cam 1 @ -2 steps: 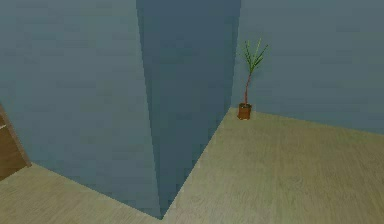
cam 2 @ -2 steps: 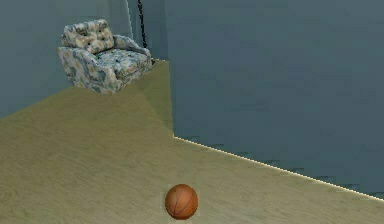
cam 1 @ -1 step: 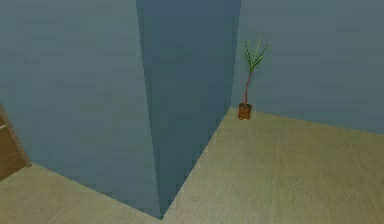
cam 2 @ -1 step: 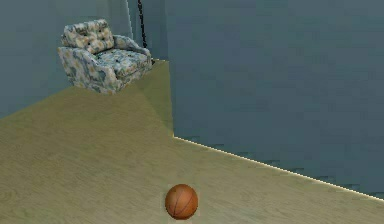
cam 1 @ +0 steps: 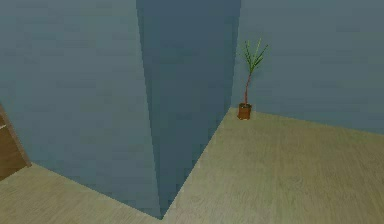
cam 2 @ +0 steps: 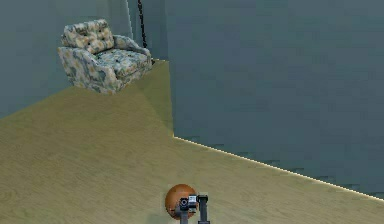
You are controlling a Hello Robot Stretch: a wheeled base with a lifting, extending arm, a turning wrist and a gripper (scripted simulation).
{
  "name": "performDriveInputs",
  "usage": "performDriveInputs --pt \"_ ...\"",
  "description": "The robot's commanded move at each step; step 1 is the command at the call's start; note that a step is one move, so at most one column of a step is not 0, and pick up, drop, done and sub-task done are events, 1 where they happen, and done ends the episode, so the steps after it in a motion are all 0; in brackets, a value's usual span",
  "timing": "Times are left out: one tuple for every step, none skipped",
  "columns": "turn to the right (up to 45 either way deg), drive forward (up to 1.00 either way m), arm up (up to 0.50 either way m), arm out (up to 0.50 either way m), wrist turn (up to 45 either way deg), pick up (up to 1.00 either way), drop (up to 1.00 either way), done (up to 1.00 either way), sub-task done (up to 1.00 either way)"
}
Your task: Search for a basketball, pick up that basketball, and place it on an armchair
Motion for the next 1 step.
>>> performDriveInputs --pt "0.0 0.0 0.0 0.0 45.0 0.0 0.0 0.0 0.0"
